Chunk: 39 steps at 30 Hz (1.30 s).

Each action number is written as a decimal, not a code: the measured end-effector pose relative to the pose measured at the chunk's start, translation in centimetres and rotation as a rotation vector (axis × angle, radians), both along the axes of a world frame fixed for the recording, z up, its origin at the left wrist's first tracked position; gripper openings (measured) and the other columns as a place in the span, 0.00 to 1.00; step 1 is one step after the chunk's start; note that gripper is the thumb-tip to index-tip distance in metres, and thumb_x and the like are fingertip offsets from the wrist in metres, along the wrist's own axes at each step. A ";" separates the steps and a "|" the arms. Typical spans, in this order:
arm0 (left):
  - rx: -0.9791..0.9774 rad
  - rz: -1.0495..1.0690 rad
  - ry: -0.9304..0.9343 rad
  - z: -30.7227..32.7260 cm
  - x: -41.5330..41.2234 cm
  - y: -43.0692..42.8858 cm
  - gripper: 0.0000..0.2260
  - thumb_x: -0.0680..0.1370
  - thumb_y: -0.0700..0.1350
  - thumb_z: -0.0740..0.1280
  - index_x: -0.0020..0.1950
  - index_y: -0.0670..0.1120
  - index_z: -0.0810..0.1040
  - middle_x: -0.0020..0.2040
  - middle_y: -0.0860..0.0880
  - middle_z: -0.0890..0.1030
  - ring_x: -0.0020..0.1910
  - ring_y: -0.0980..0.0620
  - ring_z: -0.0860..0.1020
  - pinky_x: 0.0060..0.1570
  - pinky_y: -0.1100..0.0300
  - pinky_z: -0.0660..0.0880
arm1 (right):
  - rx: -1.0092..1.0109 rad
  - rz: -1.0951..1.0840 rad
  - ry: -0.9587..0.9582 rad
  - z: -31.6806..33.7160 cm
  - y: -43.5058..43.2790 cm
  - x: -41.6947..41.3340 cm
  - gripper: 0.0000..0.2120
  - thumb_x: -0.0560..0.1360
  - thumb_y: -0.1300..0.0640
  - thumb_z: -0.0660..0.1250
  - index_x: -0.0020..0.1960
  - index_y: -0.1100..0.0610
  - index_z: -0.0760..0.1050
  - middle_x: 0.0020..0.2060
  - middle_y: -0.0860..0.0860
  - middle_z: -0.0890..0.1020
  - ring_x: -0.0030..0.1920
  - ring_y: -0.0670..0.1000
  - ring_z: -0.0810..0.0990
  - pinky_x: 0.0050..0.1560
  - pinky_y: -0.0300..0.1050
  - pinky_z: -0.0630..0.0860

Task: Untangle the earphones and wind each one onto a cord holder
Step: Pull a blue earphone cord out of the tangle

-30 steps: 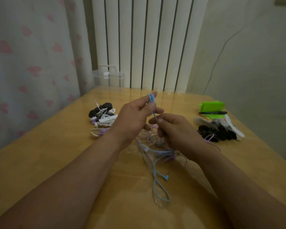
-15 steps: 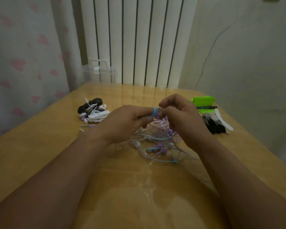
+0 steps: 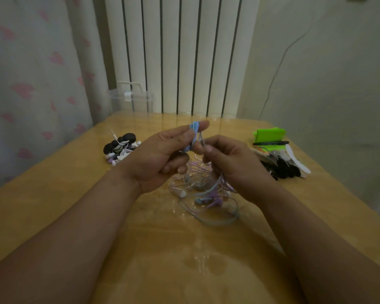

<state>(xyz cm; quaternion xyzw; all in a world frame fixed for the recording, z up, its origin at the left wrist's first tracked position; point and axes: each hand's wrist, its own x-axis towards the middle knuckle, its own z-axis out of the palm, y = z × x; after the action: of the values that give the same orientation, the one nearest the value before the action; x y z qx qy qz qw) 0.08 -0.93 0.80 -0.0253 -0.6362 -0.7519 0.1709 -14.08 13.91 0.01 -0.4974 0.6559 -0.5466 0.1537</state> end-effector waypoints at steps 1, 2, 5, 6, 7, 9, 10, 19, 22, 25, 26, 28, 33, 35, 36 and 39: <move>0.003 0.073 0.019 -0.1 -0.2 -0.1 0.17 0.86 0.47 0.60 0.74 0.50 0.76 0.48 0.48 0.81 0.23 0.58 0.60 0.30 0.64 0.70 | 0.049 0.004 0.059 -0.2 -0.2 0.4 0.09 0.85 0.56 0.64 0.58 0.53 0.83 0.38 0.48 0.81 0.34 0.42 0.76 0.39 0.43 0.75; -0.021 0.151 0.034 -0.2 -0.3 -0.2 0.17 0.86 0.47 0.60 0.74 0.51 0.76 0.49 0.48 0.82 0.24 0.57 0.60 0.30 0.64 0.70 | 0.084 0.011 0.099 -0.5 -0.6 0.8 0.10 0.85 0.56 0.63 0.60 0.53 0.83 0.38 0.47 0.81 0.34 0.40 0.76 0.39 0.42 0.73; -0.199 0.378 0.046 -0.4 -0.6 0.2 0.17 0.87 0.46 0.60 0.76 0.51 0.75 0.52 0.45 0.84 0.25 0.57 0.64 0.31 0.62 0.71 | 0.111 0.023 0.121 -0.7 -1.1 1.4 0.11 0.86 0.57 0.62 0.61 0.54 0.82 0.35 0.46 0.81 0.33 0.40 0.75 0.39 0.41 0.71; -0.268 0.444 0.046 -0.5 -0.7 0.4 0.17 0.87 0.46 0.61 0.76 0.50 0.75 0.52 0.45 0.85 0.25 0.59 0.68 0.31 0.62 0.72 | 0.117 0.022 0.124 -0.6 -1.2 1.6 0.11 0.86 0.56 0.62 0.60 0.54 0.83 0.34 0.46 0.81 0.32 0.40 0.74 0.37 0.39 0.71; -0.338 0.504 0.043 -0.6 -0.7 0.5 0.17 0.87 0.45 0.61 0.76 0.50 0.75 0.52 0.45 0.86 0.27 0.60 0.72 0.31 0.62 0.74 | 0.126 0.023 0.128 -0.5 -1.2 1.7 0.11 0.86 0.55 0.63 0.58 0.54 0.83 0.33 0.46 0.81 0.31 0.39 0.74 0.36 0.37 0.70; -0.475 0.592 0.027 -0.8 -0.9 0.4 0.17 0.86 0.46 0.63 0.75 0.52 0.76 0.51 0.50 0.87 0.35 0.63 0.79 0.36 0.63 0.75 | 0.149 0.018 0.143 -0.5 -1.1 1.7 0.11 0.85 0.53 0.64 0.55 0.56 0.84 0.31 0.46 0.81 0.30 0.38 0.75 0.34 0.34 0.69; -0.550 0.619 0.016 -1.0 -0.9 0.2 0.17 0.86 0.46 0.64 0.75 0.52 0.76 0.50 0.53 0.87 0.41 0.65 0.80 0.40 0.65 0.76 | 0.157 0.013 0.152 -0.5 -1.0 1.7 0.12 0.85 0.53 0.64 0.53 0.57 0.84 0.29 0.45 0.81 0.30 0.36 0.75 0.34 0.32 0.69; -1.085 0.425 -0.202 -1.3 -0.3 -0.6 0.12 0.86 0.51 0.63 0.66 0.57 0.82 0.43 0.54 0.83 0.46 0.56 0.81 0.50 0.48 0.78 | 0.041 -0.183 0.158 0.4 0.0 -0.1 0.01 0.81 0.56 0.70 0.50 0.52 0.79 0.39 0.50 0.84 0.35 0.42 0.79 0.38 0.46 0.76; -1.098 0.358 -0.252 -0.9 -0.1 -0.4 0.13 0.86 0.51 0.63 0.68 0.56 0.81 0.44 0.53 0.83 0.44 0.58 0.80 0.50 0.48 0.79 | 0.001 -0.164 0.108 0.5 0.1 -0.5 0.04 0.78 0.60 0.70 0.50 0.52 0.78 0.41 0.52 0.85 0.40 0.49 0.83 0.41 0.52 0.79; -1.029 0.251 -0.265 -0.4 0.2 -0.2 0.10 0.86 0.50 0.63 0.63 0.56 0.83 0.41 0.52 0.82 0.38 0.59 0.78 0.39 0.57 0.77 | -0.011 -0.150 0.097 0.4 0.2 -0.7 0.05 0.79 0.62 0.69 0.50 0.53 0.79 0.39 0.52 0.84 0.35 0.46 0.80 0.37 0.44 0.75; -0.963 0.189 -0.251 -0.3 0.4 -0.1 0.10 0.86 0.49 0.63 0.58 0.57 0.84 0.39 0.51 0.80 0.37 0.57 0.77 0.37 0.57 0.77 | -0.016 -0.136 0.073 0.3 0.3 -0.8 0.04 0.80 0.62 0.68 0.51 0.54 0.80 0.38 0.53 0.83 0.34 0.46 0.78 0.35 0.43 0.74; -0.777 0.071 -0.221 0.1 0.8 0.0 0.12 0.87 0.47 0.62 0.53 0.56 0.85 0.38 0.49 0.75 0.34 0.54 0.73 0.35 0.57 0.74 | -0.044 -0.091 -0.029 0.6 0.5 -1.0 0.06 0.83 0.62 0.66 0.54 0.57 0.82 0.40 0.57 0.84 0.34 0.51 0.77 0.32 0.44 0.74; -0.358 -0.065 -0.111 0.8 1.3 -0.7 0.16 0.85 0.49 0.60 0.66 0.46 0.82 0.40 0.46 0.71 0.27 0.54 0.61 0.33 0.59 0.68 | -0.069 -0.078 -0.136 1.0 0.9 -1.4 0.10 0.85 0.60 0.63 0.59 0.59 0.82 0.41 0.54 0.86 0.36 0.49 0.83 0.36 0.41 0.80; -0.164 -0.085 -0.025 0.6 1.0 -0.6 0.17 0.85 0.48 0.59 0.70 0.45 0.80 0.41 0.48 0.74 0.25 0.57 0.60 0.31 0.62 0.69 | -0.048 -0.069 -0.132 0.5 0.5 -0.9 0.09 0.85 0.60 0.62 0.58 0.59 0.82 0.41 0.57 0.85 0.35 0.49 0.83 0.36 0.41 0.81; -0.084 -0.086 0.020 0.5 0.9 -0.6 0.17 0.85 0.47 0.59 0.71 0.45 0.79 0.41 0.49 0.75 0.24 0.58 0.60 0.30 0.63 0.69 | -0.042 -0.055 -0.143 0.2 0.1 -0.6 0.09 0.85 0.61 0.62 0.58 0.59 0.81 0.39 0.57 0.84 0.34 0.50 0.82 0.36 0.41 0.81; 0.092 -0.025 0.104 0.3 0.3 -1.0 0.18 0.86 0.48 0.58 0.74 0.46 0.75 0.43 0.52 0.77 0.23 0.60 0.61 0.29 0.66 0.69 | -0.017 -0.060 -0.101 -0.9 -0.8 0.0 0.10 0.86 0.61 0.61 0.58 0.60 0.81 0.35 0.53 0.77 0.31 0.49 0.77 0.34 0.43 0.78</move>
<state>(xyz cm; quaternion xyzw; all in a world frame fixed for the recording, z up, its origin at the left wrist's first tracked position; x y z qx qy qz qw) 0.39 -1.96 1.11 -0.0646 -0.5909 -0.7801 0.1953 -14.07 13.15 -0.85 -0.4508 0.6572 -0.5809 0.1657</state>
